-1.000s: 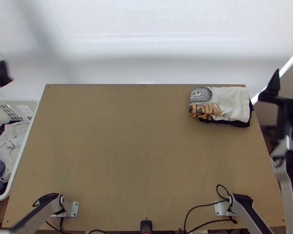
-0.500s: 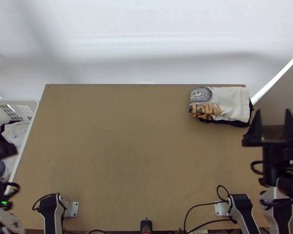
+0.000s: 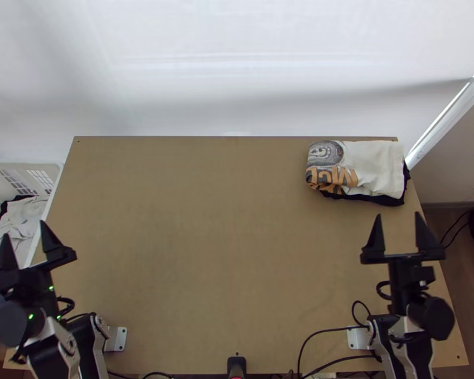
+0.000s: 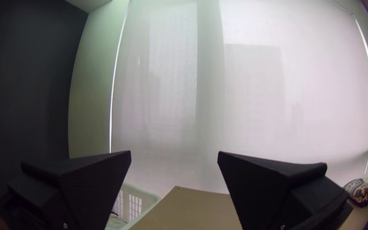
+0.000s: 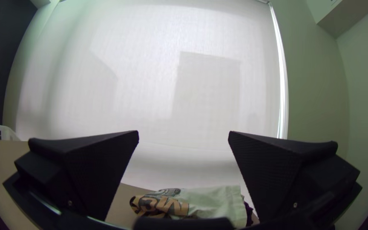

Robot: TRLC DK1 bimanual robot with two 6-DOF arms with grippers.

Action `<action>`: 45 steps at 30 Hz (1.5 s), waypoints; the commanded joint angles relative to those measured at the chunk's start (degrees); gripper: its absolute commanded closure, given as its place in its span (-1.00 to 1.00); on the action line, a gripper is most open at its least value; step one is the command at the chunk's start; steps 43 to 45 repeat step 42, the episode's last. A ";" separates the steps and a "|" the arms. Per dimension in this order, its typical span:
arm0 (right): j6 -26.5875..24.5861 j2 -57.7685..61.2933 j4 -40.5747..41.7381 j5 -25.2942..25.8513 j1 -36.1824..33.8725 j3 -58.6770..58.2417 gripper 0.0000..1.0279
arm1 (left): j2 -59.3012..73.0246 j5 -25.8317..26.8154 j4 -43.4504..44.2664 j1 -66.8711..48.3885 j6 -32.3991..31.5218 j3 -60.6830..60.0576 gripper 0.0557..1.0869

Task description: Fold the t-shirt

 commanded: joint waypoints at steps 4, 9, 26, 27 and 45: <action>-0.11 -2.50 -0.79 1.97 0.54 -6.37 -0.93 | -0.62 -0.02 1.97 0.84 -0.22 -9.06 -0.92; 3.32 -2.50 -11.33 2.15 1.77 -7.33 -0.93 | -0.54 -0.02 3.03 3.21 -1.01 -15.21 -0.92; 5.16 -2.24 -19.77 1.79 1.24 -6.98 -0.93 | -0.36 -0.02 6.81 5.15 4.08 -21.63 -0.92; 5.16 -2.24 -19.77 1.79 1.24 -6.98 -0.93 | -0.36 -0.02 6.81 5.15 4.08 -21.63 -0.92; 5.16 -2.24 -19.77 1.79 1.24 -7.07 -0.93 | -0.36 -0.02 6.81 5.15 4.08 -21.63 -0.92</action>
